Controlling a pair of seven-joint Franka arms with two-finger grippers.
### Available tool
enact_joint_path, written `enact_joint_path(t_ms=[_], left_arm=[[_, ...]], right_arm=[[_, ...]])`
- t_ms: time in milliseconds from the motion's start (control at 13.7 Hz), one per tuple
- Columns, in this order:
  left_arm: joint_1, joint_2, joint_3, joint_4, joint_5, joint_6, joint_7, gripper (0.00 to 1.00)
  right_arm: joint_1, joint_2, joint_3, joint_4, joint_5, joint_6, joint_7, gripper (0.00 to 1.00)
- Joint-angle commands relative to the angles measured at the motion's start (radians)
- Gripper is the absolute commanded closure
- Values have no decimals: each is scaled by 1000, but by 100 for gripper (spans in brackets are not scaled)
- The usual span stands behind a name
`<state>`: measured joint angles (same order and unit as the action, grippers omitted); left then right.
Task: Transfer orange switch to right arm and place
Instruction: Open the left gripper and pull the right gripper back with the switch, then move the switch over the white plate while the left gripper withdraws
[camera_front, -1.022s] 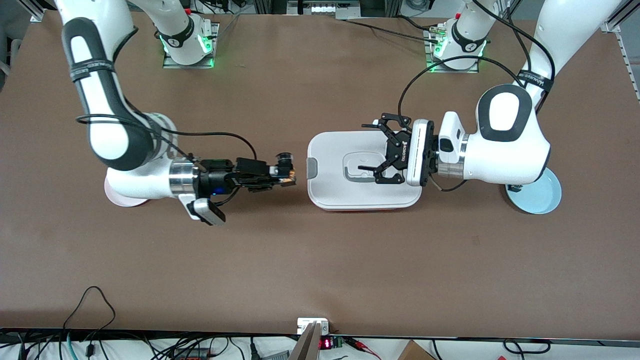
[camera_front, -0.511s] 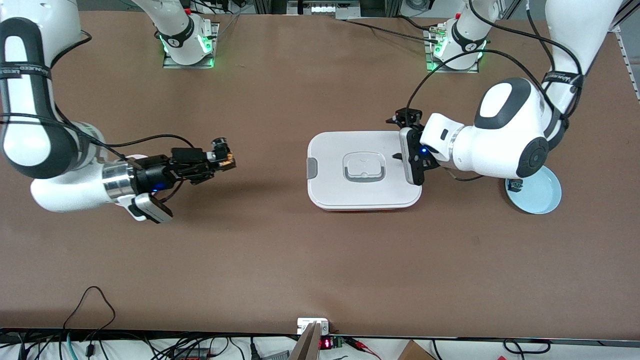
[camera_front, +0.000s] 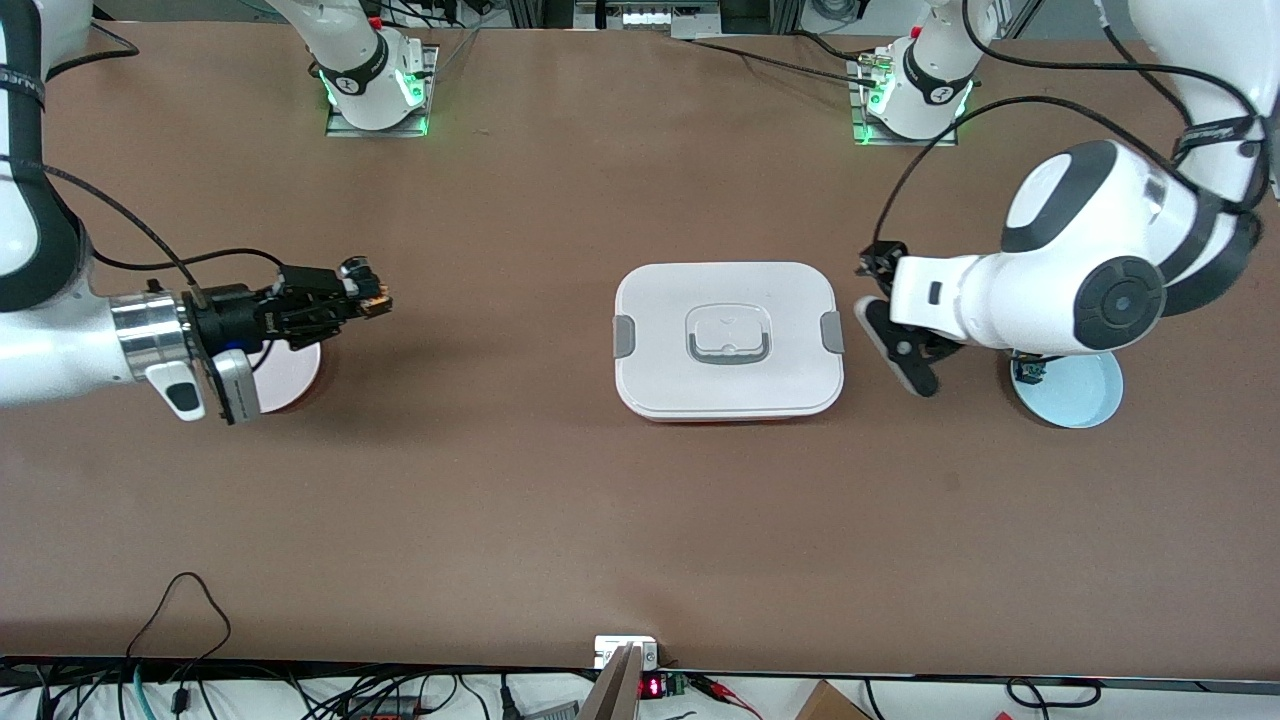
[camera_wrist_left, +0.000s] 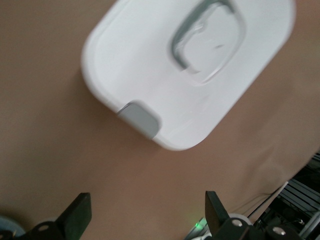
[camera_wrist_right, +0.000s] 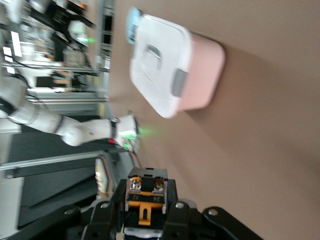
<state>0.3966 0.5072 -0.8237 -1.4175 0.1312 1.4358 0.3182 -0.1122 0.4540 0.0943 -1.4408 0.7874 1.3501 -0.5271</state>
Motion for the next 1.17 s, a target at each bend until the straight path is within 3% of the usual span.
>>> enact_joint_path(t_ms=[0,219,438,584,803,949,1095], left_arm=[[-5,-15,6,66,93,-75,-100,0],[-7,-15,5,135,195,-162,-134,0],[4,-32,24,213,203,-207,-235,0],[-15,-94,130,201,182,-164,-298,0],[-122,-301,410,2,47,52,-323,0],[-200,-405,594,-119,-69,112,-323,0],[-286,-516,735,-254,-169,153,-326,0]], right_arm=[[-11,-55,12,2,-191,-8,68,100],[-6,-83,13,2,-428,32,87,100],[-4,-89,13,-9,-603,85,85,100],[-6,-87,13,-24,-700,116,87,100],[-41,-89,9,-85,-747,200,87,100],[-41,-89,7,-142,-792,279,119,100],[-38,-89,5,-197,-841,358,176,100]])
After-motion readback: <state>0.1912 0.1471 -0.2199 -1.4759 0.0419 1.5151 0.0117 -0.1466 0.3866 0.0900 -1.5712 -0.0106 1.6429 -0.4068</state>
